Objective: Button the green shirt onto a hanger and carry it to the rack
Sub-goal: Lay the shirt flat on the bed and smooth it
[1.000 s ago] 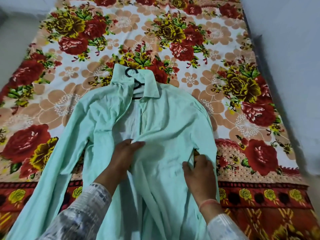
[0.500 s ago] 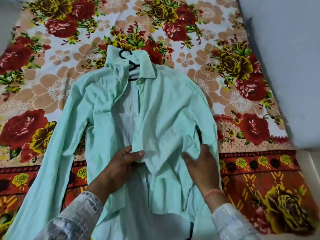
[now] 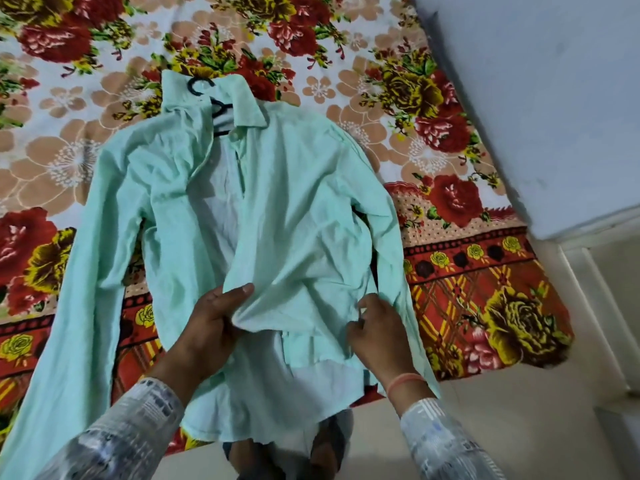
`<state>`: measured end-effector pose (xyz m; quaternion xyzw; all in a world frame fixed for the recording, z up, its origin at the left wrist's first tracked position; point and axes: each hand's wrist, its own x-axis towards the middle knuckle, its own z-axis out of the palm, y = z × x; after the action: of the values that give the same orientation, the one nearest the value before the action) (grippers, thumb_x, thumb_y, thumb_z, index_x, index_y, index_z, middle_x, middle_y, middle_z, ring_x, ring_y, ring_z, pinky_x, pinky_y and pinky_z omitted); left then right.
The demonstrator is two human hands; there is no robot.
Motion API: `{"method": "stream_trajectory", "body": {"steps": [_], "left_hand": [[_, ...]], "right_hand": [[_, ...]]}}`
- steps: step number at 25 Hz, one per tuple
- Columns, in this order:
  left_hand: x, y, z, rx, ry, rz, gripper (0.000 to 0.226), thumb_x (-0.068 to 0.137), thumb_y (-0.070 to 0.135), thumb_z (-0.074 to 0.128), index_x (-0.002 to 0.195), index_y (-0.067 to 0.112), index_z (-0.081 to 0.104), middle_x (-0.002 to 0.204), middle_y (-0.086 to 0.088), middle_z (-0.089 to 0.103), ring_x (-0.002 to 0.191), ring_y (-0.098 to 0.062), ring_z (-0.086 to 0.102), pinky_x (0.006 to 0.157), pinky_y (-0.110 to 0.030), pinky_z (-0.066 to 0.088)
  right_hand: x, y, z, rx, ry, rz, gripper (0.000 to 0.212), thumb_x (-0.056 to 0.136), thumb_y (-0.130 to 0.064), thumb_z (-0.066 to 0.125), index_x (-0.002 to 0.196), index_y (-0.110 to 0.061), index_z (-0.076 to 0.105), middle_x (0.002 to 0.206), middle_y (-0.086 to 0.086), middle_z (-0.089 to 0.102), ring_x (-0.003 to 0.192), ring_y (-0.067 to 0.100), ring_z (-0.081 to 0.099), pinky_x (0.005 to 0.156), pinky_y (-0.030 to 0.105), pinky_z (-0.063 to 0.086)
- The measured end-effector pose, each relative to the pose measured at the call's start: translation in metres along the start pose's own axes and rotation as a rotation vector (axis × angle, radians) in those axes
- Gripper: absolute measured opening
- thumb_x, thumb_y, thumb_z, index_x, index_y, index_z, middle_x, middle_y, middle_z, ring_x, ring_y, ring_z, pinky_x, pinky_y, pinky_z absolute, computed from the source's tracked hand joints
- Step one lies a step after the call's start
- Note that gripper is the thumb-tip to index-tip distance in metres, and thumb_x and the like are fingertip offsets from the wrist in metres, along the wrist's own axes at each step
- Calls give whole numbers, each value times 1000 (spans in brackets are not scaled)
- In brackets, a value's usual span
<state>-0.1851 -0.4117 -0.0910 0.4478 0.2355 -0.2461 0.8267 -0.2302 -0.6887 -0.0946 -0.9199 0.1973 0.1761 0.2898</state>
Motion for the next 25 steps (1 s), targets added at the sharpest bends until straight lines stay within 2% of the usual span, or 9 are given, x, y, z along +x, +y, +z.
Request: {"method": "stream_trajectory", "body": {"steps": [5, 7, 9, 11, 13, 15, 19, 21, 25], "left_hand": [[-22, -21, -21, 296, -23, -161, 45, 77, 15, 92, 118, -2, 80, 124, -27, 77, 113, -46, 76, 107, -57, 56], [-29, -26, -22, 278, 9, -129, 48, 77, 20, 94, 116, -3, 79, 122, -27, 78, 115, -48, 74, 101, -55, 61], [-37, -31, -20, 205, 97, -60, 37, 88, 22, 83, 115, -1, 79, 117, -25, 80, 105, -42, 78, 86, -45, 67], [-47, -38, -21, 266, 225, -20, 31, 93, 29, 78, 109, 3, 81, 108, -22, 82, 97, -40, 79, 83, -44, 67], [-61, -45, -24, 432, 278, 20, 42, 82, 44, 87, 102, 7, 83, 100, -16, 84, 97, -41, 80, 87, -47, 64], [-71, -51, -26, 604, 249, -21, 60, 62, 53, 98, 99, 8, 84, 95, -12, 85, 91, -35, 82, 83, -46, 65], [-84, -56, -12, 649, 141, -130, 34, 73, 13, 97, 101, 4, 80, 93, -15, 85, 78, -26, 82, 65, -34, 64], [-86, -57, -10, 689, 123, -140, 33, 75, 5, 94, 105, 3, 79, 97, -15, 85, 80, -24, 82, 64, -32, 64], [-87, -65, -15, 780, 182, -86, 29, 76, 7, 95, 99, 3, 78, 90, -14, 84, 79, -23, 83, 59, -27, 62]], "right_hand": [[-28, 35, -10, -303, -208, -372, 103, 70, -57, 72, 161, -30, 33, 145, 5, 41, 134, 25, 41, 114, 40, 42], [-26, 48, -9, -374, -150, -457, 84, 77, -56, 71, 153, -30, 47, 130, 6, 52, 122, 28, 51, 104, 42, 51], [-23, 58, -15, -204, 43, -446, 43, 88, -24, 66, 130, -21, 69, 111, 9, 66, 105, 33, 65, 88, 44, 58], [-24, 73, -32, 9, 321, -277, 30, 91, -7, 57, 116, -10, 72, 107, 14, 72, 99, 36, 68, 84, 40, 57], [-27, 92, -57, 142, 502, -22, 26, 93, -6, 53, 114, -4, 68, 108, 21, 73, 99, 39, 68, 81, 34, 45], [-27, 111, -69, 88, 459, 151, 32, 92, -2, 58, 123, -5, 62, 116, 25, 70, 107, 44, 66, 81, 36, 43], [-35, 116, -62, -429, 360, -327, 85, 77, 3, 69, 156, -18, 47, 147, 20, 51, 127, 39, 53, 94, 46, 52], [-24, 112, -58, -522, 328, -504, 78, 77, 2, 70, 150, -23, 58, 143, 13, 57, 125, 36, 56, 94, 47, 54], [-11, 115, -65, -140, 462, -252, 50, 84, 9, 63, 126, -15, 78, 119, 14, 77, 106, 39, 72, 91, 40, 59]]}}
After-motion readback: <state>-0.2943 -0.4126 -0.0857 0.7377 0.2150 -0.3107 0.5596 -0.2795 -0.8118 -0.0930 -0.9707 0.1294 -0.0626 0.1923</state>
